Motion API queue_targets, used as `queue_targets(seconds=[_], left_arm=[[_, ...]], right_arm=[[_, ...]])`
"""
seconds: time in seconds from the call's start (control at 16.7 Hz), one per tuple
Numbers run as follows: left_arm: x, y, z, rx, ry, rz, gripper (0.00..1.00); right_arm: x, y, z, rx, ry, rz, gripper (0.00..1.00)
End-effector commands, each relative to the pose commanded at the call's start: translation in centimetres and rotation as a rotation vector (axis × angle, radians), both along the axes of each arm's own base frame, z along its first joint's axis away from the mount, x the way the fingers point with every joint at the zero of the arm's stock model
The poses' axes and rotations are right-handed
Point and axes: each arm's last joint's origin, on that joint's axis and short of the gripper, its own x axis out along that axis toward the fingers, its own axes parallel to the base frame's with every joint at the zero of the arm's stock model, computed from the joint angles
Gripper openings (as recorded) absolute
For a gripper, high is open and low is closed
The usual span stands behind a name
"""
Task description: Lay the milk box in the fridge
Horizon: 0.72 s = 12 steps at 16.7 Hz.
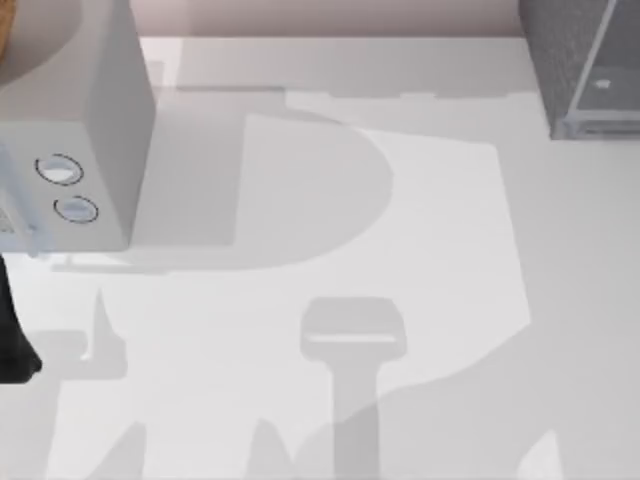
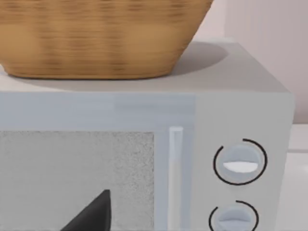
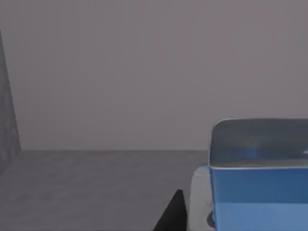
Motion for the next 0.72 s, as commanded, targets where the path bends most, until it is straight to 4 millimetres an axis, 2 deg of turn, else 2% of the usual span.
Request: queue_targets(seconds=[0.72], left_arm=[[0.0, 0.0, 0.0, 0.000, 0.000, 0.000, 1.00]], right_arm=[[5.3, 0.1, 1.2, 0.000, -0.003, -0.001, 0.00]])
